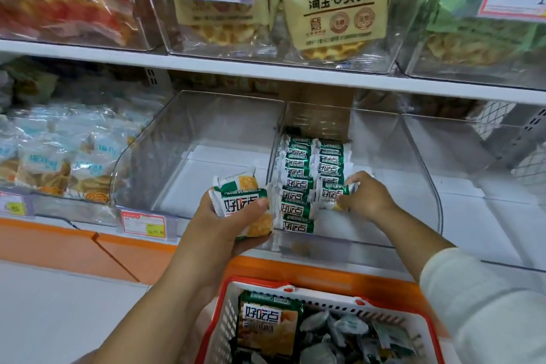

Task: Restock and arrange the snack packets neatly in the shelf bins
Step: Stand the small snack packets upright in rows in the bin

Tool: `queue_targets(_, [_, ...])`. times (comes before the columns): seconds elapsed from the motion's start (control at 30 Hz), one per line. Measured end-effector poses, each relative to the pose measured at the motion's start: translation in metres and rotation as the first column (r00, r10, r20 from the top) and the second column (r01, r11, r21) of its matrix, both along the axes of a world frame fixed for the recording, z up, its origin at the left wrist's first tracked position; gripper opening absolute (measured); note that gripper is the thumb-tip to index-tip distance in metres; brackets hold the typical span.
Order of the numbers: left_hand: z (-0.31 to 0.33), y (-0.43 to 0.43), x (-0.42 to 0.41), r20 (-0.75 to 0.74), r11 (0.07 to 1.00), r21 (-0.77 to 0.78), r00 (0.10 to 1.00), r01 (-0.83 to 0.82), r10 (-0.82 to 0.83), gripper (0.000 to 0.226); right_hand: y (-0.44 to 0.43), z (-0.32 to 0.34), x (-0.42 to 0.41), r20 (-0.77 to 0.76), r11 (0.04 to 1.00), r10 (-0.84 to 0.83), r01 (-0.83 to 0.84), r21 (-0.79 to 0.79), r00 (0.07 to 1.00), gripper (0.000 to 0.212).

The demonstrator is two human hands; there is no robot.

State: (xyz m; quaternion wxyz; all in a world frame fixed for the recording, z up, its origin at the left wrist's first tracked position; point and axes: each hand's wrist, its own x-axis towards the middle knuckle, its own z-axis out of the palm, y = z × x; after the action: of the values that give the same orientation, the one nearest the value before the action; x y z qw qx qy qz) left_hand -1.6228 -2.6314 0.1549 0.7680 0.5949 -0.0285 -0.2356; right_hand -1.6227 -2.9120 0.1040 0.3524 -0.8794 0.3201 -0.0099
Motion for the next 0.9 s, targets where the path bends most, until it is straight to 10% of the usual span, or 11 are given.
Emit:
queue_targets(0.53, [0.010,-0.009,-0.016,-0.169,0.992,-0.110,0.982,0.067,-0.086,0.028,0.021,0.027,-0.027,0.135,0.988,0.100,-0.082,-0.131,0.986,0.049])
queue_targets(0.67, [0.013,-0.015,-0.025,-0.139,0.978,-0.123,0.973,0.169,-0.186,0.035,0.076,0.072,-0.083,0.312,0.935,0.225,-0.295,0.199,0.923,0.014])
queue_targets(0.9, [0.013,-0.033,-0.037,-0.102,0.974,-0.113,0.972,0.198,-0.210,0.049,0.092,0.071,-0.102,0.369,0.860,0.149,-0.304,0.409,0.917,0.020])
